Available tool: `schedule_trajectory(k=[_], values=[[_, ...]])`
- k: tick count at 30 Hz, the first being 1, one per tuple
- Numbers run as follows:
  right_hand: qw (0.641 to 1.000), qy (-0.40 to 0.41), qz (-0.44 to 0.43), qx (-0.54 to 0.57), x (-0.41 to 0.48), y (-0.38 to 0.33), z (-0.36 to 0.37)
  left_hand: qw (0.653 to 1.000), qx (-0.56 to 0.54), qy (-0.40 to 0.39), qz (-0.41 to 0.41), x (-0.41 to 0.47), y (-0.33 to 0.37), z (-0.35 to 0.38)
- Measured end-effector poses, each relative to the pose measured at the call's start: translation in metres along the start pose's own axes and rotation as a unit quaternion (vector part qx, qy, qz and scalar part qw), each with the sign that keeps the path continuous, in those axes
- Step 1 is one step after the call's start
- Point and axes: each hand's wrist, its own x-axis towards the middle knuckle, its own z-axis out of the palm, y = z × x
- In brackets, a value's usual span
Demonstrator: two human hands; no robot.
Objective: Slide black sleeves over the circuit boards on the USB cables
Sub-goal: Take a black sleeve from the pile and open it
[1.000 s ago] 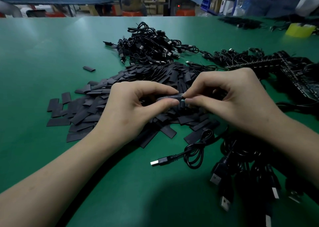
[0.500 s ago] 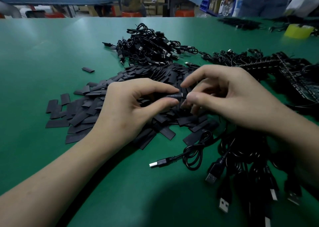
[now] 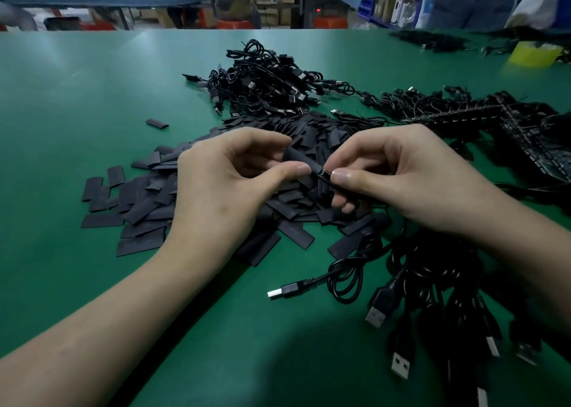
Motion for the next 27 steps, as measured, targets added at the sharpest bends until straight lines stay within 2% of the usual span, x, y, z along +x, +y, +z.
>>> schedule_trajectory(k=[5, 17, 21, 23, 27], values=[[0.998, 0.023, -0.029, -0.051, 0.0, 0.003, 0.005, 0.997, -0.059, -0.021, -0.039, 0.0, 0.001, 0.002], [0.968, 0.094, -0.117, -0.201, -0.004, 0.001, 0.012, 0.992, -0.104, -0.067, -0.033, -0.002, 0.003, 0.005], [0.963, 0.083, -0.124, -0.225, -0.004, 0.0, 0.011, 0.992, -0.098, -0.071, -0.038, -0.001, 0.003, 0.006], [0.971, 0.058, -0.104, -0.209, -0.004, -0.002, 0.01, 0.993, -0.091, -0.069, -0.036, -0.001, 0.004, 0.006], [0.993, 0.029, -0.058, -0.103, -0.003, -0.008, 0.004, 0.996, -0.074, -0.056, -0.004, -0.002, 0.007, 0.005]])
